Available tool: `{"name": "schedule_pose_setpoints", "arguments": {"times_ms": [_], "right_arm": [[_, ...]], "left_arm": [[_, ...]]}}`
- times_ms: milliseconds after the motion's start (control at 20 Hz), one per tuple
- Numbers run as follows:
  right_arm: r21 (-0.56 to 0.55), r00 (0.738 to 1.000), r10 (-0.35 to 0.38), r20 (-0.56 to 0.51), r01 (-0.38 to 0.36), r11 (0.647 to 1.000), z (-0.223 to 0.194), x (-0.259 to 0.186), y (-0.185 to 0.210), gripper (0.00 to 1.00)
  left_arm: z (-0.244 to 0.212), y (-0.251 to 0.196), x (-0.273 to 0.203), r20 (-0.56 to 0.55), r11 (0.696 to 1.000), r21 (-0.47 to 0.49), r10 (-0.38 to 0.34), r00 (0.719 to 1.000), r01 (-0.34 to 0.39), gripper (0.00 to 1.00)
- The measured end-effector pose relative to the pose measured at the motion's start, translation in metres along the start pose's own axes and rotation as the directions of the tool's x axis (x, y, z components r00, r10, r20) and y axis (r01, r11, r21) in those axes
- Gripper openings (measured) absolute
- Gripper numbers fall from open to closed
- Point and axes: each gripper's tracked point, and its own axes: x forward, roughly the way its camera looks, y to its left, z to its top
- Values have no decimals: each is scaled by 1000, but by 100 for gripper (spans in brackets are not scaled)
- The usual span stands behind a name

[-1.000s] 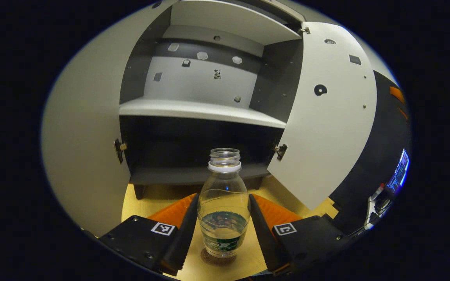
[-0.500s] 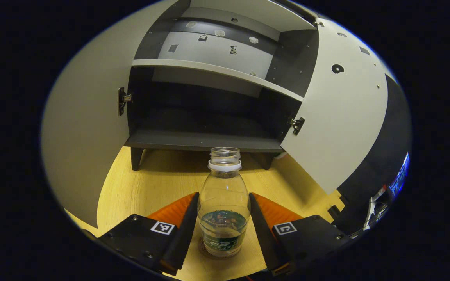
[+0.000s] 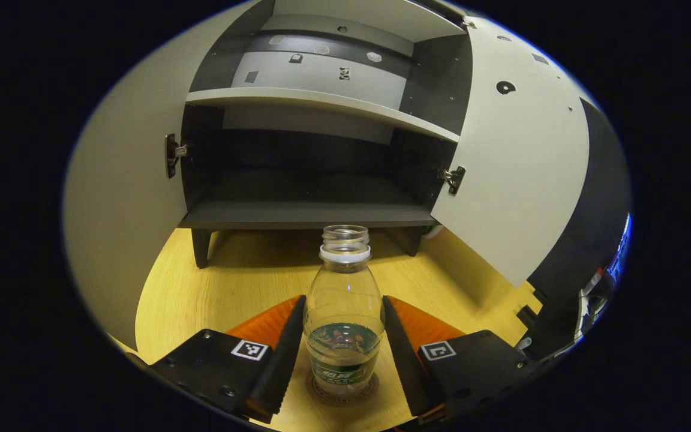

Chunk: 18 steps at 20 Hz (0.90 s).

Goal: Grasp the bottle in the cabinet with the left hand and place it on the coaster, then close the right door with the right hand and the left door with the left hand.

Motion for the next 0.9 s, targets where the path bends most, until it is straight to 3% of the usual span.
{"name": "schedule_pose_setpoints", "arguments": {"times_ms": [900], "right_arm": [[-12, 999, 25, -33, -25, 1000, -15, 0, 7, 100]], "left_arm": [[-16, -14, -32, -13, 997, 69, -21, 1000, 22, 78]]}}
